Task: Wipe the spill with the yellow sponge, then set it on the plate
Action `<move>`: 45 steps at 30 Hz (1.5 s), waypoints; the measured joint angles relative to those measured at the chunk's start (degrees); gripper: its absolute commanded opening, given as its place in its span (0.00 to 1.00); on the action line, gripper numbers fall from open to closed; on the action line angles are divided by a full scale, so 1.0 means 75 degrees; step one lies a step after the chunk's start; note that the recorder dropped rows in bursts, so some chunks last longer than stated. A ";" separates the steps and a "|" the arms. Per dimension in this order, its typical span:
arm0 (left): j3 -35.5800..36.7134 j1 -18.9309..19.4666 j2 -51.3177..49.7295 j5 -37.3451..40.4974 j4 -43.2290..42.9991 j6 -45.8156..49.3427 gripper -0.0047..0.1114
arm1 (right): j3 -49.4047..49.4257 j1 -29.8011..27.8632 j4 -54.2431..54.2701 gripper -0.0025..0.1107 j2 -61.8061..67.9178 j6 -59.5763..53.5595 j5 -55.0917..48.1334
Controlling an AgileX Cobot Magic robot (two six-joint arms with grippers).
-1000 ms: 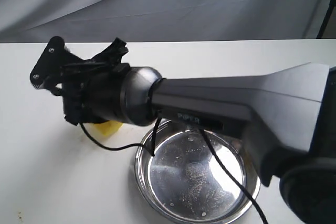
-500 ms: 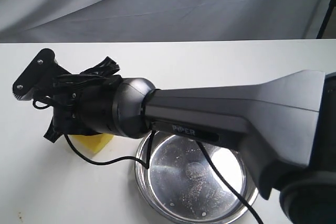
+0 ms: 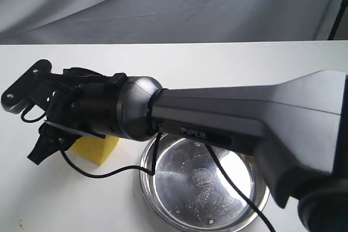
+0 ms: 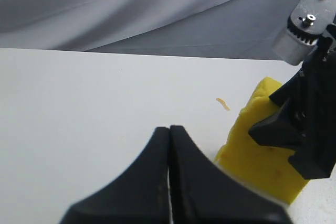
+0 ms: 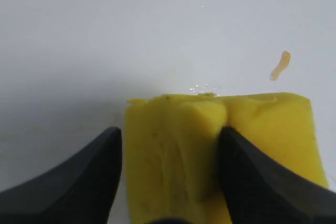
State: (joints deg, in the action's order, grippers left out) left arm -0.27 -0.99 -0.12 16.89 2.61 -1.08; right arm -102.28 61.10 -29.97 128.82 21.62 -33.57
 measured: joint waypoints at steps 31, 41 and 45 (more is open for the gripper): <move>0.0000 0.0000 0.0000 0.0000 0.0000 0.0000 0.04 | 0.0000 0.0453 0.6657 0.60 -0.0026 -0.3773 -0.0315; 0.0000 0.0000 0.0000 -0.0464 0.0000 0.0000 0.04 | 0.0015 0.0422 0.5629 0.59 -0.0681 -0.4622 -0.0349; 0.0000 0.0000 0.0000 -0.0548 0.0000 0.0000 0.04 | 0.0015 0.0071 0.4390 0.59 -0.0809 -0.3695 -0.0732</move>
State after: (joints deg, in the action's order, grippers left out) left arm -0.27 -0.99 -0.12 12.78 2.61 -1.08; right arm -102.17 61.63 2.95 122.75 -6.10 -39.06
